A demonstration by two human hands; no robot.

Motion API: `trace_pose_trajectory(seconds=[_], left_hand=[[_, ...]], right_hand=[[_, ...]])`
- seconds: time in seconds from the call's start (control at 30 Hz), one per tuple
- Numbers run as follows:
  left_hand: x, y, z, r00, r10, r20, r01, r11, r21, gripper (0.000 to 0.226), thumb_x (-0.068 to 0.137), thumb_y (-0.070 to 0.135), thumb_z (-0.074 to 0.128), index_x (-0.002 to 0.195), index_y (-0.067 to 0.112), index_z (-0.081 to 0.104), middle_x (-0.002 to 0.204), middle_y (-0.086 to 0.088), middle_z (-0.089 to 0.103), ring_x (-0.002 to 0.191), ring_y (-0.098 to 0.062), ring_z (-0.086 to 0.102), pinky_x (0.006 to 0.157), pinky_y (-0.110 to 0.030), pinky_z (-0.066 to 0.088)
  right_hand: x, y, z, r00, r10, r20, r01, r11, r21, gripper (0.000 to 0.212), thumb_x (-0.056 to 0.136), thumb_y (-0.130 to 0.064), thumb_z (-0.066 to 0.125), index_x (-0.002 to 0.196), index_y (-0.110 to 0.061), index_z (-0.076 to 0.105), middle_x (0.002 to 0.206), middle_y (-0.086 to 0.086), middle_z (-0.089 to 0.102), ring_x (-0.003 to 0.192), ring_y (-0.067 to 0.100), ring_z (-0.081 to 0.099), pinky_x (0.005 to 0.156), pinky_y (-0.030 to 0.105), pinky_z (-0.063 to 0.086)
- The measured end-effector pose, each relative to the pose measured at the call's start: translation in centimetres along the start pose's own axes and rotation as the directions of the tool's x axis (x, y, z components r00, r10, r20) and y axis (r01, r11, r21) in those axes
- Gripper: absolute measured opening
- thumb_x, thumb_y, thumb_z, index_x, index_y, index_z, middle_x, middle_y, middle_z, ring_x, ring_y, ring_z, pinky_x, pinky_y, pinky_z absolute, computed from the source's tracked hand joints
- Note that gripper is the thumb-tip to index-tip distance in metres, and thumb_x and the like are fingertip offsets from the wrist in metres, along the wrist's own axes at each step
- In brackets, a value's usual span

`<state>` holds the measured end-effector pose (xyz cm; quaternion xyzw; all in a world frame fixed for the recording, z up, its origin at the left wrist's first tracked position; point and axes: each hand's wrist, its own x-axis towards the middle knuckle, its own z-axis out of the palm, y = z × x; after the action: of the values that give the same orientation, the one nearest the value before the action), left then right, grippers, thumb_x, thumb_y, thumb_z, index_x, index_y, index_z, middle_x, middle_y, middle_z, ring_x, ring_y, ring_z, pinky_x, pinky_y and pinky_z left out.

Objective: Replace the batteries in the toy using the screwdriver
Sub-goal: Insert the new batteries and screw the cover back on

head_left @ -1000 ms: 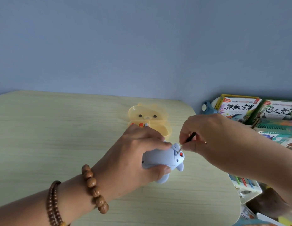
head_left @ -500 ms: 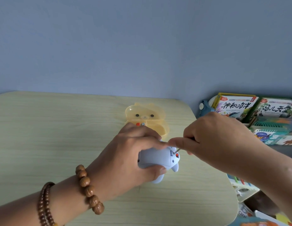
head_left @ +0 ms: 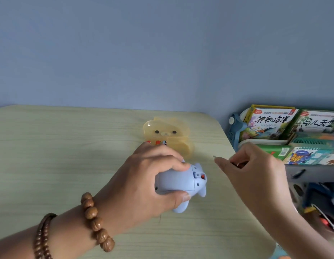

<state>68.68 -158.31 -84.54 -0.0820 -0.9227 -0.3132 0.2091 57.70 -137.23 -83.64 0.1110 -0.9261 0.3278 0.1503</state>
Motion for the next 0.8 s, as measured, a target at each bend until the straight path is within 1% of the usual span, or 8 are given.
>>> trace_pose_trajectory(seconds=[0.07,0.17,0.33,0.43,0.5,0.67,0.73,0.8], left_hand=[[0.0,0.0,0.0,1.0,0.006,-0.003,-0.006,1.0,-0.007,0.044,0.069,0.054,0.077,0.108,0.035,0.073,0.12,0.026,0.063,0.118,-0.013,0.056,0.095,-0.023,0.045],[0.0,0.0,0.0,1.0,0.017,-0.01,-0.017,1.0,-0.01,0.043,0.069,0.053,0.077,0.108,0.036,0.072,0.119,0.025,0.064,0.118,-0.014,0.057,0.095,-0.023,0.045],[0.0,0.0,-0.1,1.0,0.01,-0.001,-0.01,1.0,-0.02,0.042,0.07,0.053,0.076,0.107,0.035,0.074,0.118,0.023,0.065,0.117,-0.01,0.056,0.095,-0.021,0.043],[0.0,0.0,0.0,1.0,0.006,0.001,-0.006,1.0,-0.024,0.042,0.07,0.053,0.077,0.108,0.034,0.074,0.119,0.023,0.065,0.118,-0.012,0.056,0.095,-0.022,0.044],[0.0,0.0,-0.1,1.0,0.002,-0.001,-0.002,1.0,-0.022,0.042,0.07,0.053,0.076,0.108,0.034,0.074,0.119,0.024,0.064,0.118,-0.012,0.057,0.096,-0.022,0.044],[-0.1,-0.1,-0.1,1.0,-0.002,-0.003,0.002,1.0,-0.025,0.042,0.069,0.053,0.077,0.107,0.035,0.074,0.119,0.024,0.064,0.118,-0.011,0.057,0.095,-0.022,0.044],[-0.1,0.0,-0.1,1.0,-0.004,-0.013,0.004,1.0,-0.03,0.043,0.069,0.054,0.077,0.107,0.034,0.074,0.119,0.024,0.064,0.119,-0.011,0.056,0.095,-0.022,0.044],[-0.2,0.0,-0.1,1.0,-0.009,-0.015,0.008,0.999,-0.032,0.043,0.069,0.054,0.077,0.107,0.033,0.074,0.119,0.024,0.064,0.119,-0.012,0.056,0.095,-0.022,0.044]], right_hand=[[-0.3,0.2,0.7,1.0,0.003,0.003,-0.003,0.998,-0.068,0.036,0.075,-0.039,0.082,0.063,-0.019,0.055,0.053,-0.008,0.06,0.058,0.015,0.058,0.054,0.031,0.045],[-0.7,-0.1,1.5,0.999,-0.022,0.045,0.028,0.99,-0.14,0.034,0.08,-0.041,0.075,0.068,-0.02,0.051,0.06,-0.007,0.058,0.062,0.022,0.055,0.055,0.034,0.046],[-1.3,-0.2,2.2,0.994,-0.051,0.099,0.072,0.973,-0.22,0.029,0.091,-0.044,0.06,0.077,-0.023,0.046,0.076,-0.009,0.053,0.072,0.021,0.053,0.058,0.034,0.042],[-1.2,-0.3,2.1,0.989,-0.021,0.149,0.068,0.945,-0.32,0.03,0.095,-0.048,0.05,0.081,-0.021,0.048,0.082,-0.006,0.054,0.077,0.022,0.053,0.063,0.032,0.037],[-1.1,-0.7,2.0,0.984,0.002,0.179,0.065,0.928,-0.367,0.031,0.096,-0.049,0.045,0.085,-0.02,0.051,0.087,-0.004,0.055,0.082,0.023,0.056,0.066,0.032,0.037],[-1.3,-1.4,2.0,0.973,0.04,0.226,0.071,0.884,-0.462,0.037,0.095,-0.051,0.037,0.095,-0.018,0.055,0.099,0.001,0.054,0.096,0.025,0.059,0.074,0.036,0.042],[-1.3,-1.4,2.0,0.97,0.05,0.237,0.071,0.879,-0.472,0.039,0.094,-0.052,0.037,0.097,-0.018,0.055,0.1,0.001,0.054,0.098,0.026,0.059,0.078,0.037,0.046],[-1.2,-1.3,2.0,0.969,0.046,0.243,0.073,0.884,-0.461,0.041,0.094,-0.055,0.037,0.096,-0.019,0.056,0.101,0.002,0.054,0.097,0.026,0.059,0.079,0.037,0.048]])
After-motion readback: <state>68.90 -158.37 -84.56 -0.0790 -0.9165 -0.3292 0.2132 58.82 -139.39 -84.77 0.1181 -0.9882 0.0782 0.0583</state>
